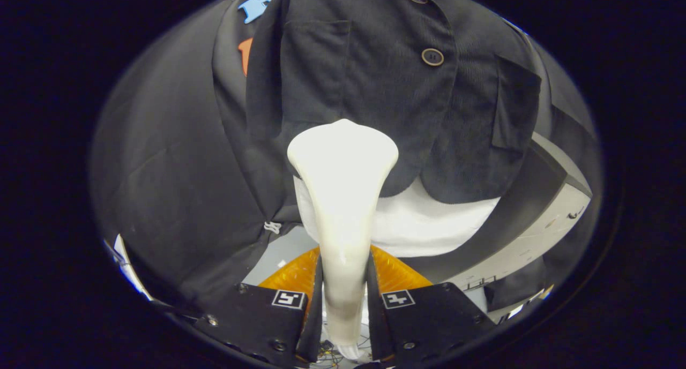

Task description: Iron the clothes twice with a garment steamer, once on the left side and once on the right side.

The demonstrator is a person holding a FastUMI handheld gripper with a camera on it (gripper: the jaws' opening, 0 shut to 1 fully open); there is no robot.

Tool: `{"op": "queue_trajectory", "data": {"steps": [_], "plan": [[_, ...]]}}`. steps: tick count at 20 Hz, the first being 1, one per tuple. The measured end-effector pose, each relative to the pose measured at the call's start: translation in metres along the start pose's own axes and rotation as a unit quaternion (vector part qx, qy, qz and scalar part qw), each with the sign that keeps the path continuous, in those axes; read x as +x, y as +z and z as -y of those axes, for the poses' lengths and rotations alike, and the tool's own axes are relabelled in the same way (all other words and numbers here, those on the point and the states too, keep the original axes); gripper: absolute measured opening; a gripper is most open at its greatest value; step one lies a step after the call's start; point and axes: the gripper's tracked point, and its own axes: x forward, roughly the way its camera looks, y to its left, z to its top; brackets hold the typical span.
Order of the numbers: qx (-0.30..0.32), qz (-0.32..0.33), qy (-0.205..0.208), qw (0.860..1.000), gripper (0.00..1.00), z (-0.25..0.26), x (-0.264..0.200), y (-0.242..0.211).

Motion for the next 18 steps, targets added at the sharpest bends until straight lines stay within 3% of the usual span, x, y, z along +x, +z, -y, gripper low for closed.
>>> {"op": "queue_trajectory", "data": {"steps": [5,9,18], "plan": [[0.010,0.003,0.012,1.000,0.39,0.007,-0.015,0.012],[0.024,0.034,0.012,0.999,0.39,0.030,-0.052,0.036],[0.057,0.119,-0.004,0.991,0.39,0.171,-0.169,0.068]]}}
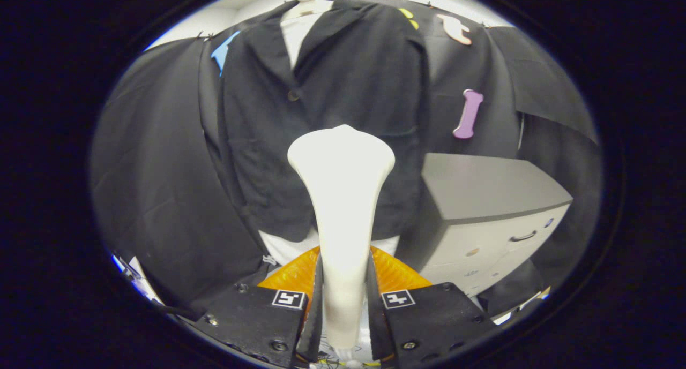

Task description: Iron the clothes twice with a garment steamer, once on the left side and once on the right side.

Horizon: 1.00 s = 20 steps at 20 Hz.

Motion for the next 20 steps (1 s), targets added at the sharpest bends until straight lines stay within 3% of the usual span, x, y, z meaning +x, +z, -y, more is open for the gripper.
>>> {"op": "queue_trajectory", "data": {"steps": [5,13,20], "plan": [[0.015,0.018,-0.022,0.999,0.39,0.105,-0.059,-0.012],[0.009,0.000,-0.037,0.999,0.39,0.261,-0.149,-0.093],[0.027,-0.025,-0.040,0.999,0.39,0.346,-0.196,-0.167]]}}
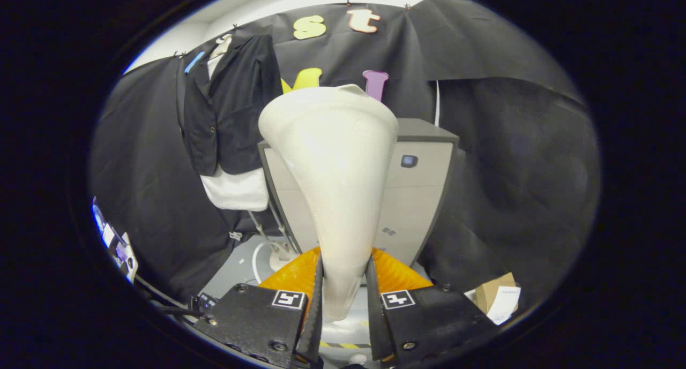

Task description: Iron the clothes twice with a garment steamer, once on the left side and once on the right side.

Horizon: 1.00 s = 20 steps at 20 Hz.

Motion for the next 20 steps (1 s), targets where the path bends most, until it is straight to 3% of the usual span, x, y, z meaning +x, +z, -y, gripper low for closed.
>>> {"op": "queue_trajectory", "data": {"steps": [20], "plan": [[0.005,-0.008,-0.005,1.000,0.39,0.033,-0.027,-0.042]]}}
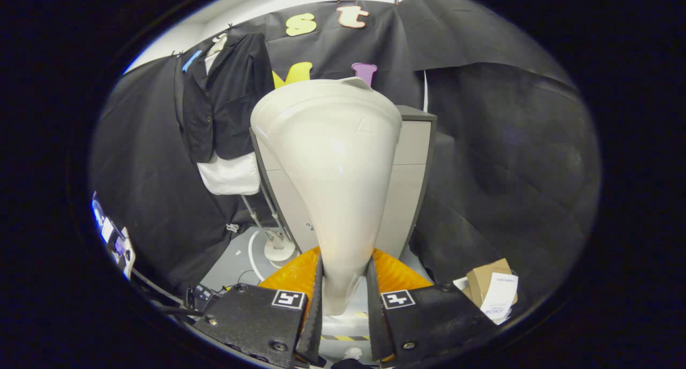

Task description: Iron the clothes twice with a garment steamer, once on the left side and once on the right side.

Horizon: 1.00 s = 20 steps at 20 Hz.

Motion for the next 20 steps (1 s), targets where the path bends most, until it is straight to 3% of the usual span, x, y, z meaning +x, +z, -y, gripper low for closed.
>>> {"op": "queue_trajectory", "data": {"steps": [20], "plan": [[-0.013,-0.007,-0.009,1.000,0.39,-0.0052,-0.0042,-0.0022]]}}
